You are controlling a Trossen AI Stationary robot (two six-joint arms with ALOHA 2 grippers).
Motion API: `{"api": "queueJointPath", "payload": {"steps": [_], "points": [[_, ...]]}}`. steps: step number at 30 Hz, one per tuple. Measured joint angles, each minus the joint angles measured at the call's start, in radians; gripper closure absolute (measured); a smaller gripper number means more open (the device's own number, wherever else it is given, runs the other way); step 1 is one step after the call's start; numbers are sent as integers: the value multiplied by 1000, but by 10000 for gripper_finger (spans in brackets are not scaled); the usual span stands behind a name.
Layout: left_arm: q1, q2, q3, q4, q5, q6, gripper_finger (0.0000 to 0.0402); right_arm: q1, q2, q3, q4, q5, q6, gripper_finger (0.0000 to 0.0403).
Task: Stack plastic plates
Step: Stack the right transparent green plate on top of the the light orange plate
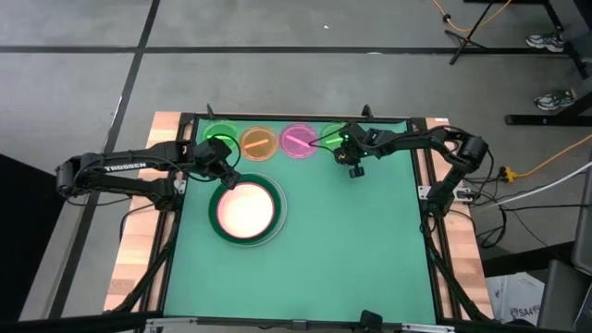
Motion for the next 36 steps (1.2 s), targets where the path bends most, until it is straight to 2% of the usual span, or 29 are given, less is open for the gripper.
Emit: {"api": "queueJointPath", "payload": {"steps": [3, 13, 30, 36], "points": [[0, 0, 0, 0, 0, 0, 280, 0, 0, 0, 0, -5, -13, 325], [0, 0, 0, 0, 0, 0, 280, -1, 2, -1, 0, -3, -19, 397], [0, 0, 0, 0, 0, 0, 280, -1, -3, -1, -3, -6, -19, 401], [0, 0, 0, 0, 0, 0, 280, -3, -46, -4, -35, 7, -20, 402]]}}
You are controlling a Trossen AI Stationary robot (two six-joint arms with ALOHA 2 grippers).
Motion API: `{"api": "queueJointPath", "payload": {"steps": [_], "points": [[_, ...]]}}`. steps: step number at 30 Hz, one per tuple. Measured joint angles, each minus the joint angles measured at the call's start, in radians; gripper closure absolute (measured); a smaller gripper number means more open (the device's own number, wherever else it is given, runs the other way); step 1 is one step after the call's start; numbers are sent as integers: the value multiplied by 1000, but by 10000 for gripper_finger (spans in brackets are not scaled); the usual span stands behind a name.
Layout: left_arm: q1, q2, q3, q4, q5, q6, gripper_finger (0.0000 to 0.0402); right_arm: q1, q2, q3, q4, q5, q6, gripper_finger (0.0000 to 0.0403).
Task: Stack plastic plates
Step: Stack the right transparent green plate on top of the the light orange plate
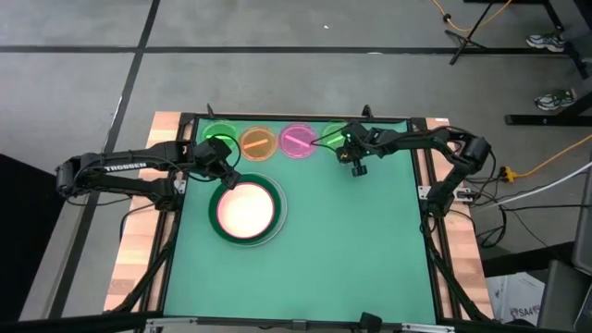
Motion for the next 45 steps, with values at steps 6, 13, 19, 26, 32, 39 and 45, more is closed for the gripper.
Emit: {"api": "queueJointPath", "payload": {"steps": [6, 13, 19, 26, 32, 39, 45], "points": [[0, 0, 0, 0, 0, 0, 280, 1, -45, 0, -44, -6, 0, 403], [0, 0, 0, 0, 0, 0, 280, 22, -83, 0, -55, -4, 0, 403], [0, 0, 0, 0, 0, 0, 280, 112, -86, 2, -52, 5, 0, 403], [0, 0, 0, 0, 0, 0, 280, 255, -86, 2, -46, 73, 1, 403], [0, 0, 0, 0, 0, 0, 280, 372, -86, 4, -11, 127, 24, 403], [0, 0, 0, 0, 0, 0, 280, 490, -87, 88, -5, 126, 24, 403], [0, 0, 0, 0, 0, 0, 280, 567, -87, 188, 0, 117, -26, 403]]}}
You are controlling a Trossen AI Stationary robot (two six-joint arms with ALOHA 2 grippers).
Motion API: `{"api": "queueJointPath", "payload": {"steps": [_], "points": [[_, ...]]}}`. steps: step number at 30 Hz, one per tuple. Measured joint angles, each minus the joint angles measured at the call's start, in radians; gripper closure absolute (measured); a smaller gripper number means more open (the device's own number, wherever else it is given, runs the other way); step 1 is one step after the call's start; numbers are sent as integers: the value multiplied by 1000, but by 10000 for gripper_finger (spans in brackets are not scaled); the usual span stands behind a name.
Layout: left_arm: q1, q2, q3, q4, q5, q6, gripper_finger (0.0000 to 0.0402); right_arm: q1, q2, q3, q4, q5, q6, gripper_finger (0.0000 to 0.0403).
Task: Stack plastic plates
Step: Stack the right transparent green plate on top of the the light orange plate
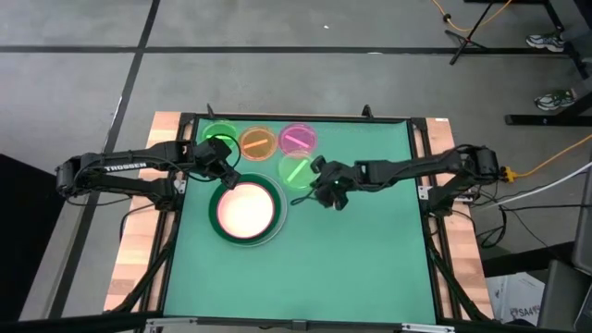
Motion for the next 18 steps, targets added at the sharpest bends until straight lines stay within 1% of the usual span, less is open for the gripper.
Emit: {"api": "queueJointPath", "payload": {"steps": [2, 9, 11, 14, 18], "points": [[0, 0, 0, 0, -5, 7, 280, 21, 0, 32, 1, -2, -13, 403], [0, 0, 0, 0, -76, 15, 280, 75, 11, 129, 3, -3, -99, 403], [0, 0, 0, 0, -78, 9, 280, 79, 27, 157, -2, -25, -118, 403], [0, 0, 0, 0, -78, 7, 280, 78, 68, 211, 1, -88, -134, 403], [0, 0, 0, 0, -78, 6, 280, 76, 140, 290, 2, -124, -140, 403]]}}
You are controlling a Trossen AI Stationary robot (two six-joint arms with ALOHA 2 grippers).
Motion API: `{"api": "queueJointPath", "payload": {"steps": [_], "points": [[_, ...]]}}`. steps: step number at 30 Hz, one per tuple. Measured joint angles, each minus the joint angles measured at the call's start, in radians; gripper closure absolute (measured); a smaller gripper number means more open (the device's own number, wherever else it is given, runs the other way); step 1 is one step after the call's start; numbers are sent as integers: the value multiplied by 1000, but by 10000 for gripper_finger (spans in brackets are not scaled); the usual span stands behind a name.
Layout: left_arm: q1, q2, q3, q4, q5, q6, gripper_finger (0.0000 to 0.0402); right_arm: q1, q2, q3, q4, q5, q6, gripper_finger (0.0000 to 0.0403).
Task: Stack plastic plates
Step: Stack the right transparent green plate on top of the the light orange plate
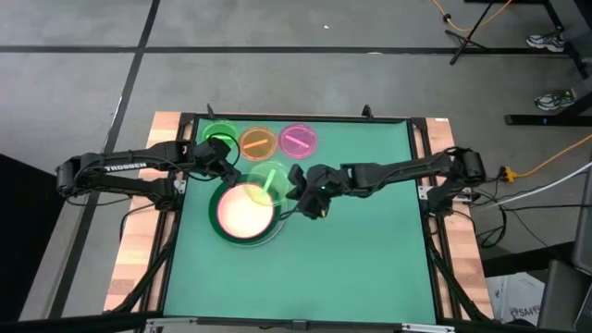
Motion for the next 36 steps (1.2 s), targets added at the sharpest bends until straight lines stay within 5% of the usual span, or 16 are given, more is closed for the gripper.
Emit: {"api": "queueJointPath", "payload": {"steps": [10, 22, 36], "points": [[4, 0, 0, 0, -82, -2, 280, 0, 187, 141, 5, -119, -25, 403], [4, 0, 0, 0, -210, -2, 280, 0, 338, 204, 37, -142, -77, 403], [4, 0, 0, 22, -208, -10, 280, 0, 421, 205, 142, -176, -99, 403]]}}
